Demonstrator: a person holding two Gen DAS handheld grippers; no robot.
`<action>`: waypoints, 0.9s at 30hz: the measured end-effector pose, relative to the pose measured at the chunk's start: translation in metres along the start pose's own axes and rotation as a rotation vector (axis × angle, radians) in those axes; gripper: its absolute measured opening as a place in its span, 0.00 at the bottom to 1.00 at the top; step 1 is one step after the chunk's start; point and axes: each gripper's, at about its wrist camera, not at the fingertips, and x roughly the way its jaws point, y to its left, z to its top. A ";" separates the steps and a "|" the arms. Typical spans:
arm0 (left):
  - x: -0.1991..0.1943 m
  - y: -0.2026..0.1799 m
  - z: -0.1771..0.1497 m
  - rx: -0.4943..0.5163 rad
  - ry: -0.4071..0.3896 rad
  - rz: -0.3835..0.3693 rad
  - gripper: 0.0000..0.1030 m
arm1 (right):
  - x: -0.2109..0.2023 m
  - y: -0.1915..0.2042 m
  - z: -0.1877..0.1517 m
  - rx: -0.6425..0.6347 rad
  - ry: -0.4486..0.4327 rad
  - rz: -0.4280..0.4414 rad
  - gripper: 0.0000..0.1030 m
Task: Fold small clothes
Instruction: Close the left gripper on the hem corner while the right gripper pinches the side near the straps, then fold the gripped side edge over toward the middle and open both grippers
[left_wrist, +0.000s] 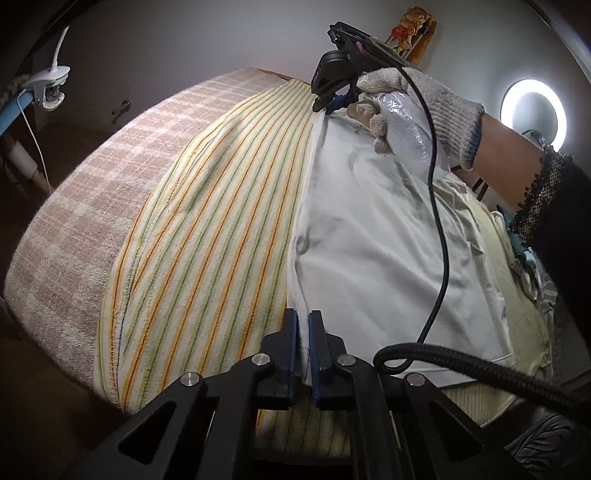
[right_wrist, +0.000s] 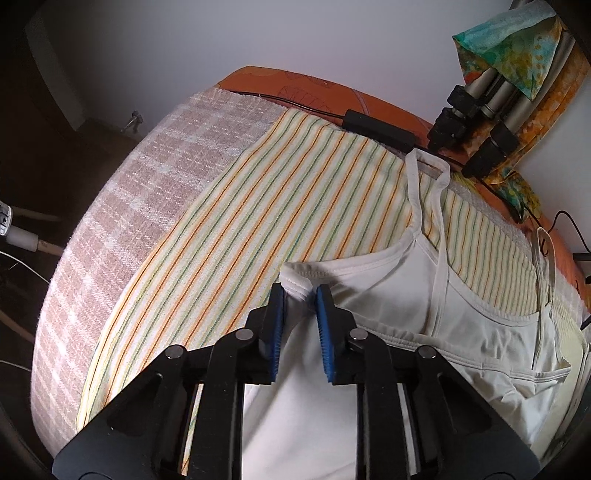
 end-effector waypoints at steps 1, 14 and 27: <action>-0.001 0.001 0.000 -0.014 -0.004 -0.019 0.02 | -0.001 -0.003 -0.001 0.007 -0.001 0.010 0.12; -0.024 -0.055 0.001 0.151 -0.083 -0.087 0.01 | -0.036 -0.075 -0.016 0.150 -0.092 0.217 0.08; 0.014 -0.130 -0.011 0.304 0.008 -0.122 0.01 | -0.048 -0.143 -0.044 0.182 -0.126 0.129 0.08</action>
